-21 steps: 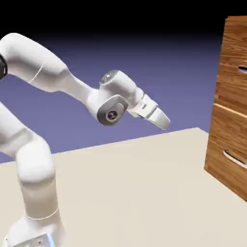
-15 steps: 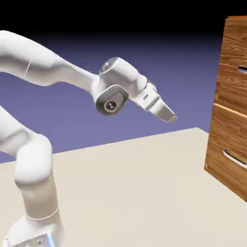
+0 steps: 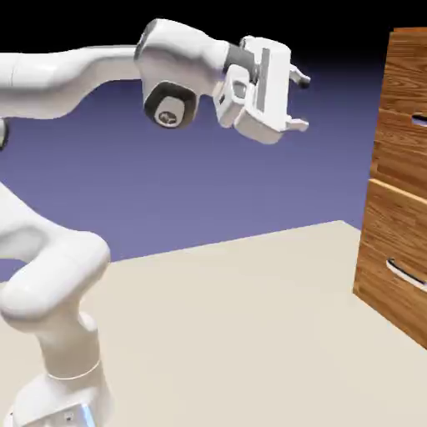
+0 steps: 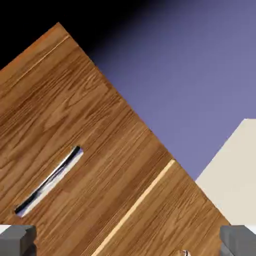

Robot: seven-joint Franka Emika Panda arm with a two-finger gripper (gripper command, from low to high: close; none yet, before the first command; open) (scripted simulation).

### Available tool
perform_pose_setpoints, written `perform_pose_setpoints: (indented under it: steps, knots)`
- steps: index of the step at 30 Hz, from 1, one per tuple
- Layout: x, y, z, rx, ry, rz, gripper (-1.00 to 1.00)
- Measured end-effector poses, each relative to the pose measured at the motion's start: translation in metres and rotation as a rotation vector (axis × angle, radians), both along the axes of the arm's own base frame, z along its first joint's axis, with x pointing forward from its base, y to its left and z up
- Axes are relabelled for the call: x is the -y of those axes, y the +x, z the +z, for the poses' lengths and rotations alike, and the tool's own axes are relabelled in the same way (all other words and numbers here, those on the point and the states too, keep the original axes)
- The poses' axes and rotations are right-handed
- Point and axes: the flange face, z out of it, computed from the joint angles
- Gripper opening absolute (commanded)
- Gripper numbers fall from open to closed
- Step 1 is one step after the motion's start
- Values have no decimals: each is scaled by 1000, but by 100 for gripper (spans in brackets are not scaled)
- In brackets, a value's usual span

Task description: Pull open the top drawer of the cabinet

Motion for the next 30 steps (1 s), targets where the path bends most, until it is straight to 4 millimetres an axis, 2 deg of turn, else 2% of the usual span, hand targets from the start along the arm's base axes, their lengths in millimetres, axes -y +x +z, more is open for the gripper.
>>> perform_pose_setpoints:
  steps: [4,8,12,16,20,23,27,30]
  knots:
    - [-15,-5,29,114,77,-38,0]
    - [-36,0,50,217,141,-51,0]
    - [-60,16,63,303,194,-43,0]
    - [-82,44,66,367,243,-19,0]
    - [-99,83,59,409,292,15,0]
    - [-106,117,47,426,331,44,0]
    - [-105,169,21,431,393,83,0]
    - [-95,209,-6,424,448,109,0]
